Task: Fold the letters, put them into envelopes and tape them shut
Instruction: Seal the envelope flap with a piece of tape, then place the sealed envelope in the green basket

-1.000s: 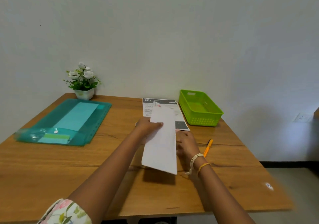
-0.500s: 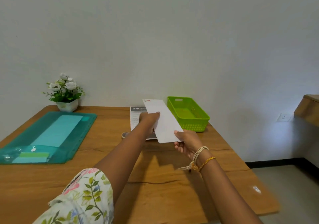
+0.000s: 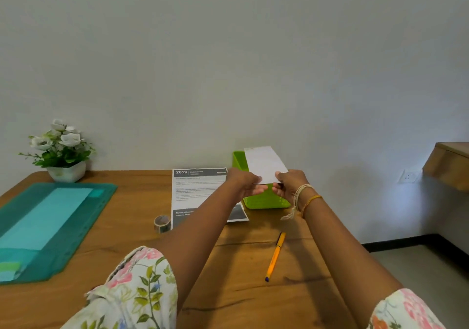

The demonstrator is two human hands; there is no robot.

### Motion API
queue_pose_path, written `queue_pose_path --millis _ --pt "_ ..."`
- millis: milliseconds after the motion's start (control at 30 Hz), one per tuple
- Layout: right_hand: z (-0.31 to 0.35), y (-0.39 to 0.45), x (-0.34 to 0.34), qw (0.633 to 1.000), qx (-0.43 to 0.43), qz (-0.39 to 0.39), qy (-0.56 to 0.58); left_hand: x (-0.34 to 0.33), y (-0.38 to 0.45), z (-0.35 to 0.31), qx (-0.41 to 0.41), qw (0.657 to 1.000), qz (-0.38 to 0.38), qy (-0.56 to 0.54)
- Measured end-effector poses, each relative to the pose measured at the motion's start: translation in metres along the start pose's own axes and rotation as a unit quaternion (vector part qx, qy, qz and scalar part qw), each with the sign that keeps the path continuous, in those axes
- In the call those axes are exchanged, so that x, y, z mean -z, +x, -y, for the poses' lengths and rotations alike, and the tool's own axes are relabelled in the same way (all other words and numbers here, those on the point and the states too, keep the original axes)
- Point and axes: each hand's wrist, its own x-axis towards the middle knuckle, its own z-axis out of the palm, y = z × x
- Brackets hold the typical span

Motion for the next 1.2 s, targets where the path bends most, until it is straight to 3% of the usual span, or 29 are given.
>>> queue_pose_path --millis 167,367,533,667,767,833,933,1067,1133,1200 --pt "0.001 0.047 0.003 0.997 -0.025 -0.014 -0.065 -0.013 0.033 -0.001 -0.009 0.999 -0.038 0.027" --pt "-0.012 0.090 0.000 0.974 0.000 -0.030 -0.224 -0.008 0.054 0.002 -0.029 0.992 -0.066 0.107" --pt "-0.022 0.093 -0.002 0.879 0.097 -0.083 -0.459 0.016 0.053 0.024 -0.142 0.970 -0.125 0.154" --pt "-0.025 0.061 -0.012 0.820 0.147 -0.152 -0.532 0.050 0.035 0.047 -0.211 0.941 -0.163 0.207" --pt "-0.036 0.020 -0.034 0.805 0.231 -0.170 -0.519 0.073 0.015 0.067 -0.218 0.927 -0.177 0.248" --pt "-0.052 -0.006 -0.054 0.811 0.286 -0.135 -0.493 0.085 0.002 0.079 -0.225 0.912 -0.187 0.287" --pt "-0.084 -0.037 -0.086 0.826 0.327 -0.006 -0.459 0.107 -0.022 0.096 -0.267 0.872 -0.205 0.356" --pt "-0.116 -0.051 -0.121 0.783 0.330 0.142 -0.508 0.142 -0.046 0.117 -0.312 0.796 -0.270 0.443" --pt "-0.120 -0.054 -0.134 0.777 0.313 0.176 -0.516 0.162 -0.052 0.126 -0.288 0.789 -0.309 0.447" --pt "-0.122 -0.054 -0.143 0.770 0.302 0.191 -0.530 0.180 -0.052 0.132 -0.258 0.809 -0.306 0.429"
